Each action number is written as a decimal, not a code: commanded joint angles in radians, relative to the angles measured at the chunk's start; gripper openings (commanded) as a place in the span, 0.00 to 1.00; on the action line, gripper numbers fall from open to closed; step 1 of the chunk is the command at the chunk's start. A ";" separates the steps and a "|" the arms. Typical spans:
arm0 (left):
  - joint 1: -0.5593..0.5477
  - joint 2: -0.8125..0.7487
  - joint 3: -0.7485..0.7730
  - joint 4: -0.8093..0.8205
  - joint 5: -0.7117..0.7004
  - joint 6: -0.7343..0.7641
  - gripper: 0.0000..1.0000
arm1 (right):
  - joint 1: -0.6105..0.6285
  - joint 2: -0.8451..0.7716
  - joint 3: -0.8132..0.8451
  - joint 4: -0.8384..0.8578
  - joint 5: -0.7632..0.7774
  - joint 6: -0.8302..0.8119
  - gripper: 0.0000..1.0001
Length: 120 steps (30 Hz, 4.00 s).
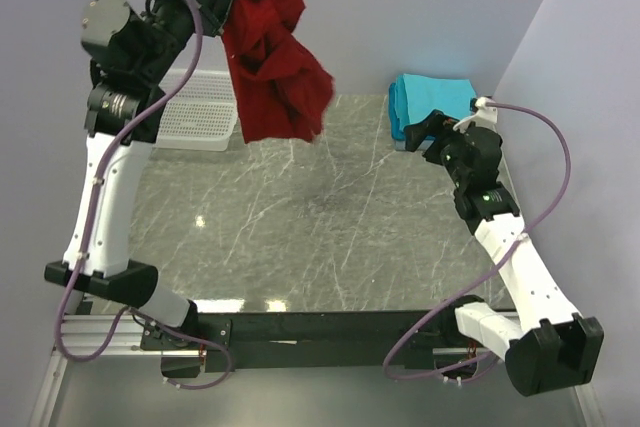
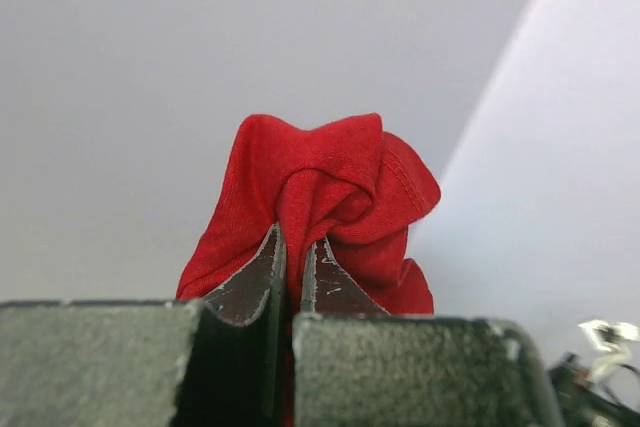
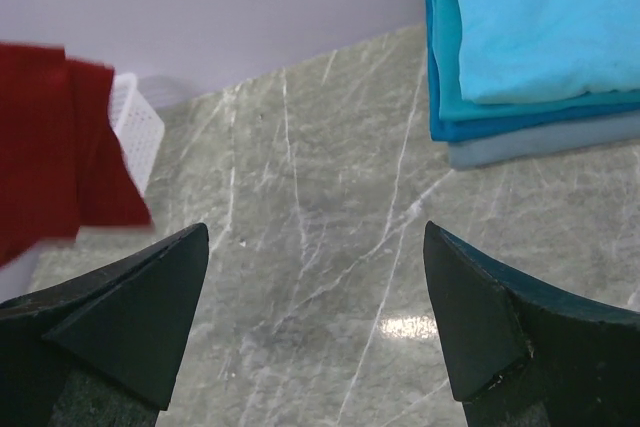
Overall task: Fold and stack the t-shirts
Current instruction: Move the tshirt to the center of the board, then flatten the tshirt out
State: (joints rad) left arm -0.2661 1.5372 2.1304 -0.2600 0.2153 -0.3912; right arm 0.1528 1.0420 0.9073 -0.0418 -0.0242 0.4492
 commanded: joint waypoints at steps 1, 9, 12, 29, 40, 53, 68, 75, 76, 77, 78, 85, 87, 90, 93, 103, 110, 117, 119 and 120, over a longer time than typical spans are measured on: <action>-0.037 -0.054 -0.013 0.104 0.087 -0.026 0.00 | 0.001 -0.048 -0.019 0.039 -0.003 -0.001 0.93; -0.051 -0.031 -0.032 0.099 0.087 -0.034 0.00 | 0.001 -0.108 -0.044 0.039 0.009 -0.006 0.93; -0.051 -0.014 -0.075 0.108 0.163 -0.066 0.00 | 0.001 -0.109 -0.047 0.040 0.006 -0.007 0.93; -0.209 -0.027 -0.682 0.050 0.001 -0.031 0.99 | 0.004 -0.063 -0.054 0.049 -0.052 -0.044 0.94; -0.025 -0.442 -1.327 0.045 -0.395 -0.346 0.99 | 0.316 0.244 0.113 -0.137 0.044 -0.208 0.94; 0.284 -0.390 -1.509 0.215 -0.281 -0.476 1.00 | 0.619 0.598 0.172 -0.144 0.078 -0.165 0.90; 0.323 -0.264 -1.474 0.252 -0.232 -0.469 0.99 | 0.628 0.866 0.289 -0.090 0.245 -0.110 0.42; 0.324 -0.258 -1.468 0.252 -0.208 -0.463 0.99 | 0.593 0.781 0.242 -0.165 0.421 -0.038 0.00; 0.324 -0.256 -1.468 0.252 -0.202 -0.460 0.99 | 0.581 0.753 0.204 -0.194 0.461 -0.023 0.00; 0.326 -0.252 -1.466 0.252 -0.197 -0.459 1.00 | 0.552 0.694 0.182 -0.208 0.477 -0.014 0.00; 0.324 -0.249 -1.462 0.252 -0.188 -0.453 1.00 | 0.532 0.658 0.161 -0.225 0.487 -0.003 0.00; 0.324 -0.197 -1.457 0.307 -0.108 -0.451 0.99 | 0.337 0.360 -0.021 -0.339 0.509 0.043 0.00; 0.320 -0.170 -1.448 0.321 -0.096 -0.456 0.99 | 0.262 0.294 -0.031 -0.369 0.509 0.071 0.00; 0.308 -0.121 -1.436 0.331 -0.083 -0.457 0.99 | 0.176 0.228 -0.042 -0.371 0.483 0.082 0.00; 0.300 -0.091 -1.413 0.324 -0.097 -0.451 0.99 | 0.130 0.185 -0.045 -0.397 0.530 0.097 0.00; 0.271 0.087 -1.294 0.375 -0.113 -0.459 0.89 | 0.056 0.148 -0.050 -0.380 0.467 0.051 0.00; 0.171 0.242 -1.164 0.351 -0.140 -0.460 0.80 | 0.057 0.167 -0.056 -0.360 0.441 0.040 0.00; 0.131 0.336 -1.096 0.315 -0.131 -0.425 0.37 | 0.057 0.167 -0.062 -0.343 0.431 0.039 0.00; 0.125 0.342 -1.095 0.311 -0.131 -0.420 0.03 | 0.057 0.168 -0.061 -0.342 0.428 0.040 0.00; 0.122 0.339 -1.098 0.308 -0.142 -0.419 0.01 | 0.057 0.167 -0.059 -0.340 0.425 0.039 0.00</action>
State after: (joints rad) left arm -0.1337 1.8687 1.0096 0.0853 0.0895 -0.8337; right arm 0.2115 1.2133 0.8375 -0.4137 0.3969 0.4961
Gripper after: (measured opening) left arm 0.056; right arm 0.015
